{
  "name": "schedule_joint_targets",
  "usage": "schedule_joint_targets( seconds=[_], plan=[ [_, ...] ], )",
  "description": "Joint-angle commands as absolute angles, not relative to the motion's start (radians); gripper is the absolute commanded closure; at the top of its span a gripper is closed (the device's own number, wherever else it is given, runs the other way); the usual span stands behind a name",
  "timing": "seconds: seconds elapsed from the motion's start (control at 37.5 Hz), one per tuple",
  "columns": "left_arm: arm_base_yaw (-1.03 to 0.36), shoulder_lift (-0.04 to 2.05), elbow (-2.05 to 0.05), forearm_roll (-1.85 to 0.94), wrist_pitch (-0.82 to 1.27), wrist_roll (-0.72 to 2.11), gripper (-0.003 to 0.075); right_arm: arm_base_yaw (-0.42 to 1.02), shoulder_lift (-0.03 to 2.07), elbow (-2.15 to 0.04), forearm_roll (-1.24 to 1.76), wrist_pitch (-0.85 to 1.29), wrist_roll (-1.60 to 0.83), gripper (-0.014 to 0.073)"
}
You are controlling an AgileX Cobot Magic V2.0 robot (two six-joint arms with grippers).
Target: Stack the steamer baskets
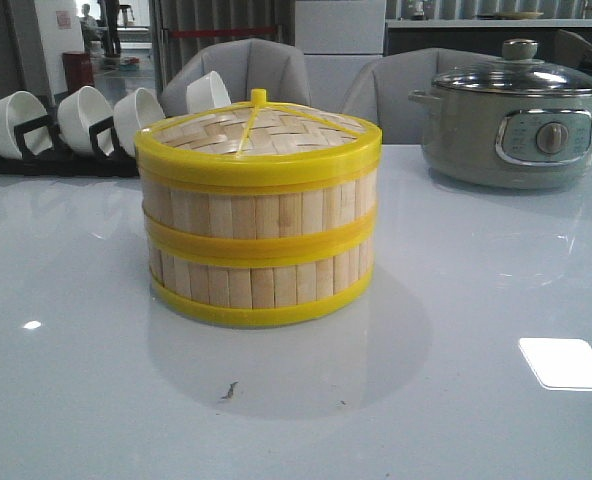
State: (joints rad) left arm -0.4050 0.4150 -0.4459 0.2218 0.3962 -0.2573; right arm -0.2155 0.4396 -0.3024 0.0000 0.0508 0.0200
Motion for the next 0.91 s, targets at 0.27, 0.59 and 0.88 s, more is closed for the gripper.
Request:
schedule_joint_targets(
  seconds=[0.27,0.59,0.88],
  plan=[
    [-0.403,0.422,-0.474,0.224,0.312,-0.264,0.0633,-0.203,0.383,-0.271,-0.010,0.016,0.017,0.0540],
    [-0.403,0.422,-0.474,0.224,0.312,-0.264,0.0633,-0.198,0.383,-0.271,-0.007,0.061,0.017,0.0539],
    [-0.403,0.422,-0.474,0.224,0.312,-0.264,0.0633,-0.198,0.383,-0.271,-0.007,0.061,0.017,0.0539]
  ],
)
